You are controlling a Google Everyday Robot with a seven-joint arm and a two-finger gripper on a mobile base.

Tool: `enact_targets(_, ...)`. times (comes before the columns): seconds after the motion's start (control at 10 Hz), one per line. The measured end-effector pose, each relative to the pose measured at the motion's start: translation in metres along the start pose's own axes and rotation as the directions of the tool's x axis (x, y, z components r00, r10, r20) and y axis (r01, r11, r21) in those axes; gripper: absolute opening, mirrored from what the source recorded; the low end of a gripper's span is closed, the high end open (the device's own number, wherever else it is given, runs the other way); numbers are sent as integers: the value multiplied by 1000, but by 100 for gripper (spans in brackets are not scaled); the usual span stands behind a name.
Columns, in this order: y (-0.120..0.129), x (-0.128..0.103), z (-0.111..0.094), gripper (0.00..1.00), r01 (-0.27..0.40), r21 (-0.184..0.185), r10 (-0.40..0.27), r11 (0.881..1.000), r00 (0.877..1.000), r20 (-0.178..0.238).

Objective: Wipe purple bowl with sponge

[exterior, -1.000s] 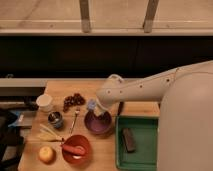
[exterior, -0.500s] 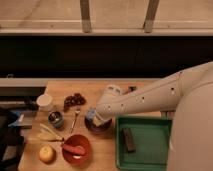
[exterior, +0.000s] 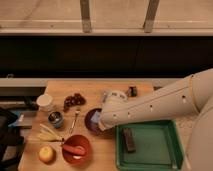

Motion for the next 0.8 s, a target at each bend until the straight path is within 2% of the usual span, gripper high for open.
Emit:
enact_targets(0.3, -42, -38, 0, 0, 0, 23, -1, 1000, 1000, 14)
enact_targets(0.5, -44, -65, 5, 0, 29, 5, -29, 1000, 999, 30)
enact_targets(0.7, -39, -69, 8, 0, 57, -8, -57, 998, 998, 36)
enact_targets(0.8, -24, -69, 10, 0, 76, -25, -75, 997, 996, 42)
